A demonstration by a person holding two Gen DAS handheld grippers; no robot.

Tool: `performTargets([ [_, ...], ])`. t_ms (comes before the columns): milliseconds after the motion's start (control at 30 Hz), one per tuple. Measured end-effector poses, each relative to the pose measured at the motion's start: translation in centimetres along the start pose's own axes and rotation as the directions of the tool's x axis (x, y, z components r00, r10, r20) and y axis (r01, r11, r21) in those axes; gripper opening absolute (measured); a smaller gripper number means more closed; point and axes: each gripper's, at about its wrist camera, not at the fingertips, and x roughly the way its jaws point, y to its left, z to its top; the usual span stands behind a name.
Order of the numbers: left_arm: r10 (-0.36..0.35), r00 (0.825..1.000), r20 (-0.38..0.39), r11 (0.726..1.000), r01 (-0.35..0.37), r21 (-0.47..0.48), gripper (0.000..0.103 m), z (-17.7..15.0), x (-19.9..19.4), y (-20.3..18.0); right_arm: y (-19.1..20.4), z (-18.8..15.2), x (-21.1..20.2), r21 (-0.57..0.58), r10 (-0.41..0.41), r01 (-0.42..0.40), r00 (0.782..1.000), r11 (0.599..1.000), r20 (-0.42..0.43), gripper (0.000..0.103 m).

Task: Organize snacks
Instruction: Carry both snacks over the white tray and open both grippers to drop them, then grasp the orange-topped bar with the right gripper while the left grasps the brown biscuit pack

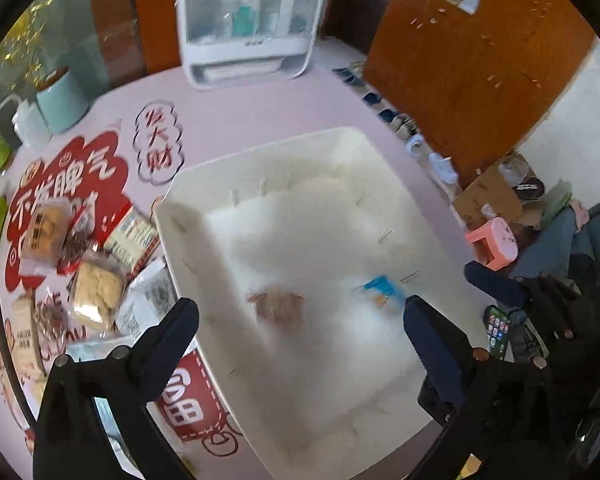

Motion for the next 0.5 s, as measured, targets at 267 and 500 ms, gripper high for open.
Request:
performTargets([
  [267,0.093,0.996,-0.017,0.989,-0.094,-0.11,0.102,-2.2,-0.4,3.9,1.3,-0.7,0.6,-0.025,0.067,-0.068,0.997,0.997,-0.034,0.062],
  [500,0.153,0.986,0.061,0.967,-0.136,-0.214,0.102,-4.8,-4.6,7.5,3.4,-0.6,-0.7,-0.038,0.146,-0.145,0.989,0.989,0.003,0.061],
])
